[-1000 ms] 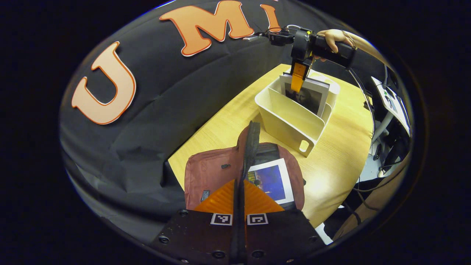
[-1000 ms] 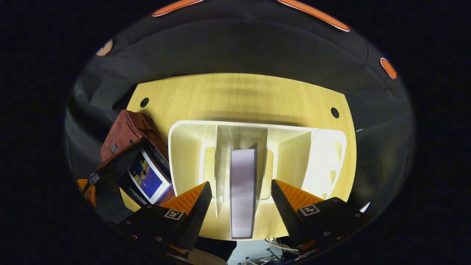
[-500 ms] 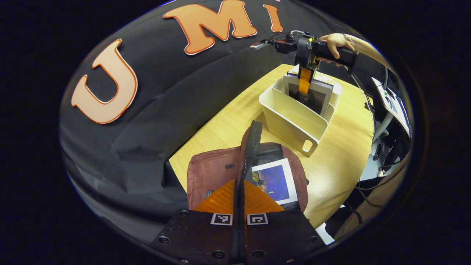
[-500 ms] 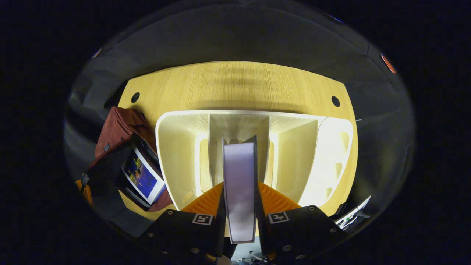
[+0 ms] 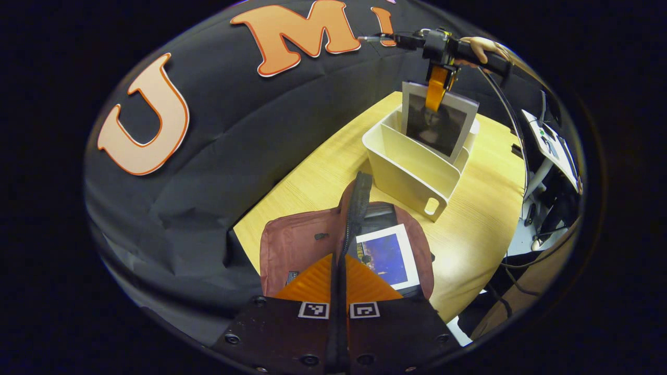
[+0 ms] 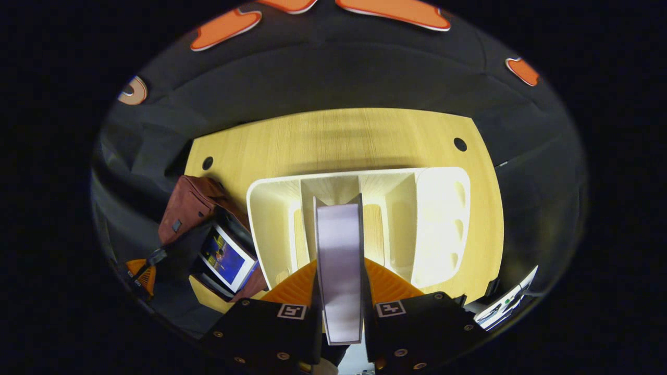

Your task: Open the schoolbag, grab two books from the bookshelf and put them into the schoolbag.

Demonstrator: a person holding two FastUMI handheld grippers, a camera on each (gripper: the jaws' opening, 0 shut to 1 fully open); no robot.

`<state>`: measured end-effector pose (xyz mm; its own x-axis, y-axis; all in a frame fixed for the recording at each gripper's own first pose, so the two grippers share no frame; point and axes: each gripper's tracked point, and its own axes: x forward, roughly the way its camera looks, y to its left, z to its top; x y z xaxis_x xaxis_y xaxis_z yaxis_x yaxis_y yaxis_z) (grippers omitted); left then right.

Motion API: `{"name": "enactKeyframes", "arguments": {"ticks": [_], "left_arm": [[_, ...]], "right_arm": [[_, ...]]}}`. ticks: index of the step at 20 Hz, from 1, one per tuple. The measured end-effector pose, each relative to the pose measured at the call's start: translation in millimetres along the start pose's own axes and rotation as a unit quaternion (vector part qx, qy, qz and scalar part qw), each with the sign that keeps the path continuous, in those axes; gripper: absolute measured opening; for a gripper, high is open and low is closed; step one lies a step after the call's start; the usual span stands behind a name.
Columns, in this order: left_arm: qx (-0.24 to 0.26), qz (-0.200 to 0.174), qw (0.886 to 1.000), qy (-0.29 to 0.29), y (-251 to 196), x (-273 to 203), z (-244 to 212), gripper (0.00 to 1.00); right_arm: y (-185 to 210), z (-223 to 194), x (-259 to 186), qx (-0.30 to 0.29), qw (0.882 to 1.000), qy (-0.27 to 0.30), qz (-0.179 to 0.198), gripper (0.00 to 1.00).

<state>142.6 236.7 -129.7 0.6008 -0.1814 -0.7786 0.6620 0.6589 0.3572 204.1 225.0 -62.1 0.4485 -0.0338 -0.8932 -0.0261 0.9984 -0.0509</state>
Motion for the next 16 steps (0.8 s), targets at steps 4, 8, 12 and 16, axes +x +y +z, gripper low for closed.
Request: {"name": "enactKeyframes", "arguments": {"ticks": [4, 8, 12, 16], "left_arm": [[-0.007, -0.001, 1.0, 0.0, 0, -2, -1, 0.01], [-0.017, 0.001, 1.0, 0.002, 1, -4, -3, 0.01], [-0.013, 0.014, 1.0, 0.002, 3, -5, -2, 0.01], [0.011, 0.018, 1.0, 0.009, -3, -9, 0, 0.0]], "right_arm": [[-13, 1, -63, 0.015, 0.998, -0.058, 0.003, 0.34], [-2, -16, -124, 0.013, 0.992, -0.111, 0.055, 0.43], [17, -62, -145, 0.035, 0.98, -0.147, 0.13, 0.32], [63, -105, -120, 0.095, 0.953, -0.152, 0.246, 0.31]]}}
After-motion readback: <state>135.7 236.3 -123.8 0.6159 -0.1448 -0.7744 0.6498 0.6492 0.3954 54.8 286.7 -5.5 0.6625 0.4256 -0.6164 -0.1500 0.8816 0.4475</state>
